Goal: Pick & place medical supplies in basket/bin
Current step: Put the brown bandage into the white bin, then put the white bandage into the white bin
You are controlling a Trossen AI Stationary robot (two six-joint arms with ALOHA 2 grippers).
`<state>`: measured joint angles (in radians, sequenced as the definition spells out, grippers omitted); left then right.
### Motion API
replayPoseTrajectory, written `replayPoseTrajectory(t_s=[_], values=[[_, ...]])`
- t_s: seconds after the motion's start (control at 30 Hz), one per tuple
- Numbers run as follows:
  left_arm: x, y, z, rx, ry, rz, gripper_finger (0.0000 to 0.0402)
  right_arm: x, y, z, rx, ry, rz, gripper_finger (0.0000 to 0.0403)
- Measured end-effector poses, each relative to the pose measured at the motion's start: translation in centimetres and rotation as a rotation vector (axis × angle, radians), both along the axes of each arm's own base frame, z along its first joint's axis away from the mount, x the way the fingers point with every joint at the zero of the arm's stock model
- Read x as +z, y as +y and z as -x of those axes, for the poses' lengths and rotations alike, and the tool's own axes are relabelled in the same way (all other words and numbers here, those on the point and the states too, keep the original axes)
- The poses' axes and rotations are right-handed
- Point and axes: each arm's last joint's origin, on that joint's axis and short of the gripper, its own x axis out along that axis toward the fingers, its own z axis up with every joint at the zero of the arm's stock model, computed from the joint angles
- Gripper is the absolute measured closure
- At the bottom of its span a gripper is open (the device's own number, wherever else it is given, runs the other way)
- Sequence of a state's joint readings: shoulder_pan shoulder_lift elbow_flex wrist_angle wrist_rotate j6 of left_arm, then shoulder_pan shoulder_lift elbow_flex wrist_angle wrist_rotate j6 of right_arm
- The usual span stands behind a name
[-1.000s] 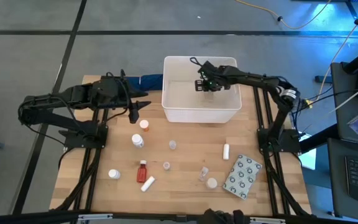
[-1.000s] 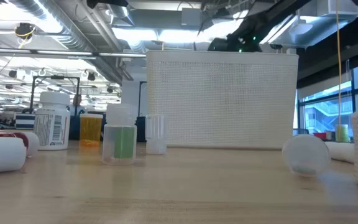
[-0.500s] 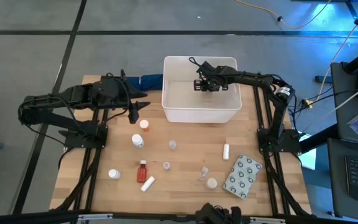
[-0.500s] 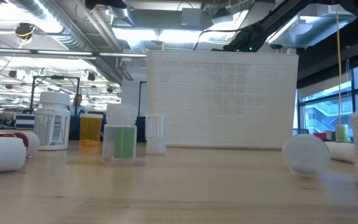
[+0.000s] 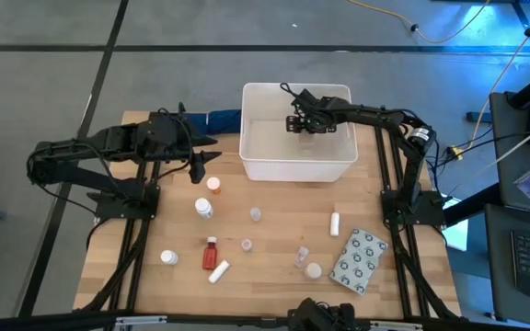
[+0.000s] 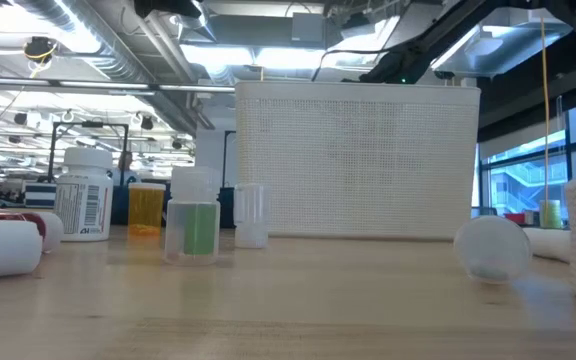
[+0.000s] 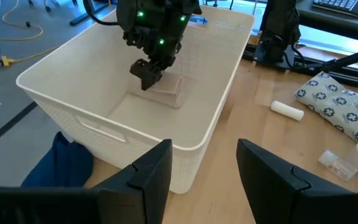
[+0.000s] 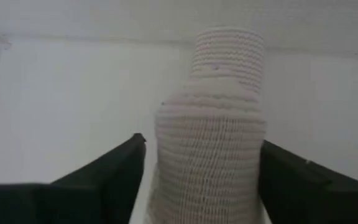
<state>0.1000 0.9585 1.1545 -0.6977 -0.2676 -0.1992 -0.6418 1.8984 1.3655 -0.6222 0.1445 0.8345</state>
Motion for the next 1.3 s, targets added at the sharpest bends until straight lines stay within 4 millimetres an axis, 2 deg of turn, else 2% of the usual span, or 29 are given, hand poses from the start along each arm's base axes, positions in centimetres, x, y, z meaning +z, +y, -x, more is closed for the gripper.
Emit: replayPoseTrajectory(t_s=[0.2,0.3,0.5,0.67,0.77,0.87,0.97,1.17,1.3], values=[[0.0,0.0,0.0,-0.001,0.001,-0.002,0.0229,0.3,0.1,-0.2,0.046,-0.015,-0.031,0.0090],[0.0,0.0,0.0,-0.001,0.000,-0.002,0.0229,1.4,0.1,-0.8,0.100,-0.010,0.008,0.0089],[0.0,0.0,0.0,-0.001,0.000,-0.003,0.0229,5.3,0.3,-1.9,0.161,0.084,0.135,0.0089],[0.0,0.0,0.0,-0.001,0.000,-0.003,0.0229,9.0,0.2,-2.0,0.173,0.098,0.164,0.0089],[0.0,0.0,0.0,-0.009,0.006,-0.017,0.0229,11.7,0.9,-2.4,0.241,0.104,0.194,0.0089],[0.0,0.0,0.0,-0.030,0.021,-0.052,0.0229,14.3,2.7,-3.3,0.361,0.101,0.245,0.0089],[0.0,0.0,0.0,-0.047,0.020,-0.046,0.0229,16.9,5.4,-4.4,0.473,0.079,0.291,0.0089],[0.0,-0.2,-0.1,-0.126,0.029,-0.044,0.0229,20.7,13.0,-6.3,0.721,0.020,0.366,0.0089],[0.0,-0.2,-0.1,-0.127,0.031,-0.048,0.0229,22.2,18.3,-6.9,0.843,-0.037,0.383,0.0089]])
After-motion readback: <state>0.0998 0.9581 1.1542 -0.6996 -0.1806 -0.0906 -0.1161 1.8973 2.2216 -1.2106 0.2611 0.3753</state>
